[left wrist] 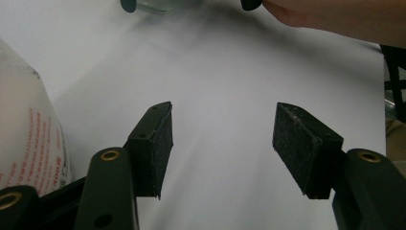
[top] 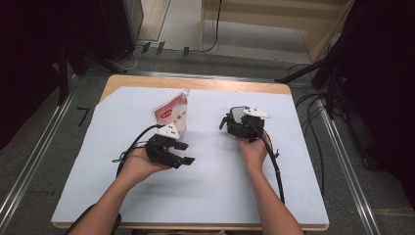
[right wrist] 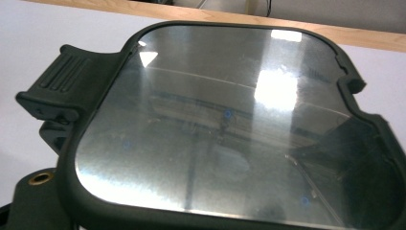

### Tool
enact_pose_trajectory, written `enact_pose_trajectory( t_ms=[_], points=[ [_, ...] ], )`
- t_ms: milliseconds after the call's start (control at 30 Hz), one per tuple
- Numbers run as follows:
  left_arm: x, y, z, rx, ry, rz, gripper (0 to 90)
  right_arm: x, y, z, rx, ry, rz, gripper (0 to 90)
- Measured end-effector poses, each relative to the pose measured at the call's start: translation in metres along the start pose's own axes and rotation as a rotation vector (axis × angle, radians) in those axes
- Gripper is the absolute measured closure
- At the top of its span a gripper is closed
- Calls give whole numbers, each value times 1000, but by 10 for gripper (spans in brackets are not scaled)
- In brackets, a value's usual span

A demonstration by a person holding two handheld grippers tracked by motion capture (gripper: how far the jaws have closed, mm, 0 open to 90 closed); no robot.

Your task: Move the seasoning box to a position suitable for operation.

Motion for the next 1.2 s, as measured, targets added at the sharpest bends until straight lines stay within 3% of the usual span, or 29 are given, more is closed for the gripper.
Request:
enact_pose_trajectory(
  t_ms=[167, 267, 367, 833, 1200],
  points=[
    [-1, 0, 0, 5, -3, 2, 404, 0, 1, 3, -2, 13, -2, 147],
    [-1, 0, 0, 6, -1, 5, 404, -1, 3, 8, 1, 6, 33, 148],
    [-1, 0, 1, 5, -1, 4, 404, -2, 7, 15, 13, 20, 36, 148],
    [1, 0, -2, 3, 0, -8, 405, -11, 8, 63, 26, 134, 113, 149],
    [2, 1, -4, -3, 5, -15, 405, -11, -7, 98, 31, 204, 111, 149]
  ],
)
Point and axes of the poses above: each handheld gripper's, and its own axes: z roughly backward along the jaws, y roughly out of its top, x roughly to its right, the point moved 7 cm from there along -z, roughly forward along the jaws, and after that the axes turned 8 degrees about -y, right-handed, at the moved point
